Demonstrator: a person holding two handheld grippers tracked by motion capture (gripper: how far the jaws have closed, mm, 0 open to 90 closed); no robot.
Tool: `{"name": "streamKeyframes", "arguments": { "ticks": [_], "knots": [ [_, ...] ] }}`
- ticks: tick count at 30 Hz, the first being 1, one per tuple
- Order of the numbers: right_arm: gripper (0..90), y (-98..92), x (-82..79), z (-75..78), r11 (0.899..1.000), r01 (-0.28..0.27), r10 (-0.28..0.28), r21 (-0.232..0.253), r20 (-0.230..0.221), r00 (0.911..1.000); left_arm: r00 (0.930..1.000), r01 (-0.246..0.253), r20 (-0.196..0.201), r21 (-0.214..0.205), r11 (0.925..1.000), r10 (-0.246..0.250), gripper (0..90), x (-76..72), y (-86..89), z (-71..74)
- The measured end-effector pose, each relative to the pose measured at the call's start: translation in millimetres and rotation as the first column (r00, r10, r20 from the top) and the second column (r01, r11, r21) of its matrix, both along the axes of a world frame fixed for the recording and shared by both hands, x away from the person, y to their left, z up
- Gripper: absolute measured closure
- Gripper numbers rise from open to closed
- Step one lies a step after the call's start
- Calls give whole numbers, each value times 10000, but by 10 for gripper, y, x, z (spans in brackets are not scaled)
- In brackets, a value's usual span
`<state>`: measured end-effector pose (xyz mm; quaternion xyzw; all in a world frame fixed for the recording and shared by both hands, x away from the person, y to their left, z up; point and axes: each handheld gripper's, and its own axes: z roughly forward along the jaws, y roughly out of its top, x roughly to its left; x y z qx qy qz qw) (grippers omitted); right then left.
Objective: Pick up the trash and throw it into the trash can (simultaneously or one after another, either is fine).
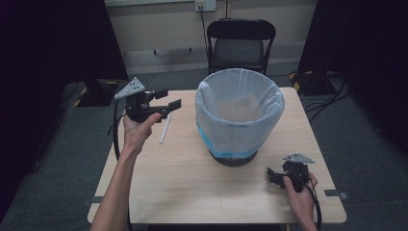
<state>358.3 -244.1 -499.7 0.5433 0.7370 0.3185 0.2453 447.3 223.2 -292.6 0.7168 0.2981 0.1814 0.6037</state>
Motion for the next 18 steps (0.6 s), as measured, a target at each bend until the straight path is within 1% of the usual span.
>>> {"name": "streamKeyframes", "arguments": {
  "ticks": [1,3,9,10,11,12,14,15,17,18],
  "knots": [
    [129,0,0,0,10000,2,-2,4,-6,10000,10000,-6,-78,-32,10000,6,244,2,23,-21],
    [129,0,0,0,10000,0,0,1,0,10000,9998,-142,-127,40,9999,143,242,-7,60,-58],
    [129,1,0,0,10000,4,-4,6,-7,10000,9981,-567,-202,432,9975,576,241,-49,159,-194],
    [129,0,-1,0,10000,4,-4,5,-7,10000,9977,-604,-267,483,9970,617,242,-51,181,-223],
    [129,0,0,0,10000,0,0,1,0,10000,9968,-646,-434,500,9967,668,241,-56,204,-262],
    [129,0,0,0,10000,2,-2,5,-7,10000,9965,-688,-431,576,9960,713,242,-55,220,-287],
    [129,1,-1,1,10000,13,-13,3,-10,10000,9949,-776,-587,666,9948,815,242,-58,256,-354],
    [129,1,0,0,10000,4,-4,5,-7,10000,9942,-776,-691,630,9950,820,242,-55,274,-387],
    [129,0,0,0,10000,1,-1,2,-1,10000,9930,-857,-764,586,9946,900,243,-61,307,-441],
    [129,0,0,0,10000,0,0,0,-1,10000,9925,-895,-777,630,9940,943,243,-66,321,-463]
  ]
}}
